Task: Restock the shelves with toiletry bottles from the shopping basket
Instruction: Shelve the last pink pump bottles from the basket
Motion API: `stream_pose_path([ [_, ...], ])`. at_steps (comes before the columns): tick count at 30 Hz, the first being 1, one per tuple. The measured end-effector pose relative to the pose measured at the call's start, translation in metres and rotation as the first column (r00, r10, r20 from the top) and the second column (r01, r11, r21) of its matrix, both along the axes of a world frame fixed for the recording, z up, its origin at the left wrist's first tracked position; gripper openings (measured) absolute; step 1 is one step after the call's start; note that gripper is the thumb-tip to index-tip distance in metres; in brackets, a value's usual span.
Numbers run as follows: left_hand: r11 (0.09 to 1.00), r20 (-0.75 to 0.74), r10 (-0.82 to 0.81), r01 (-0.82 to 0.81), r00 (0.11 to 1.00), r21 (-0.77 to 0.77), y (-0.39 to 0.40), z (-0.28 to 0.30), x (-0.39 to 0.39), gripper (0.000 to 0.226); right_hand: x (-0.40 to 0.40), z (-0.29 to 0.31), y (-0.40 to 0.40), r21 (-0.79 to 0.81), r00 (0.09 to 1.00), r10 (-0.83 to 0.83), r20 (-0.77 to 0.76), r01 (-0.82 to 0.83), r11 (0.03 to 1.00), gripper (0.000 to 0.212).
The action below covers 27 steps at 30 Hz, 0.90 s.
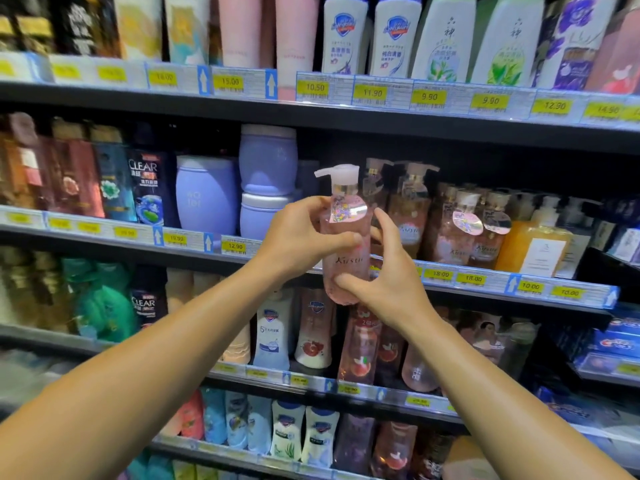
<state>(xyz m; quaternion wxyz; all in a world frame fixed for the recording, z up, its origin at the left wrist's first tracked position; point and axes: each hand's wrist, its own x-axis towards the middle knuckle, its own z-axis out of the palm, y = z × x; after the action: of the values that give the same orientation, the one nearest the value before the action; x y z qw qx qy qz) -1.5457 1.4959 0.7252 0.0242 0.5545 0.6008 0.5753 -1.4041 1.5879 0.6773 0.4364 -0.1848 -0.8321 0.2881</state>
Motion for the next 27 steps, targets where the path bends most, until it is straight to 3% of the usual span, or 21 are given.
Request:
stream_pose_path([
  [2, 0.999, 0.038, -0.003, 0.001, 0.999, 0.036, 0.0, 0.007, -0.002, 0.055, 0.008, -0.003, 0.009, 0.077, 0.996, -0.057, 0.067, 0.051, 0.996, 0.104],
  [4, 0.997, 0.059, -0.009, 0.004, 0.998, 0.075, 0.003, 0.015, -0.005, 0.063, 0.016, -0.01, 0.019, 0.258, 0.974, -0.179, 0.135, 0.14, 0.956, 0.093],
  [7, 0.99, 0.058, 0.011, -0.019, 0.998, 0.136, 0.015, 0.028, -0.009, 0.074, 0.022, -0.023, 0.033, 0.547, 0.908, -0.379, 0.18, 0.228, 0.805, 0.081],
  [10, 0.987, 0.024, 0.06, -0.063, 0.998, 0.146, 0.032, 0.036, -0.011, 0.077, 0.021, -0.036, 0.042, 0.659, 0.822, -0.513, 0.247, 0.246, 0.711, 0.082],
  [12, 0.988, -0.009, 0.087, -0.085, 0.996, 0.132, 0.045, 0.037, -0.011, 0.074, 0.021, -0.041, 0.045, 0.699, 0.794, -0.559, 0.241, 0.257, 0.667, 0.083],
  [16, 0.988, -0.073, 0.143, -0.138, 0.987, 0.072, 0.069, 0.036, -0.007, 0.068, 0.019, -0.047, 0.05, 0.715, 0.825, -0.55, 0.132, 0.305, 0.629, 0.081],
  [27, 0.981, -0.052, 0.138, -0.144, 0.989, -0.133, 0.1, 0.018, -0.015, 0.054, 0.016, -0.055, 0.062, 0.673, 0.858, -0.499, 0.12, 0.3, 0.677, 0.082],
])
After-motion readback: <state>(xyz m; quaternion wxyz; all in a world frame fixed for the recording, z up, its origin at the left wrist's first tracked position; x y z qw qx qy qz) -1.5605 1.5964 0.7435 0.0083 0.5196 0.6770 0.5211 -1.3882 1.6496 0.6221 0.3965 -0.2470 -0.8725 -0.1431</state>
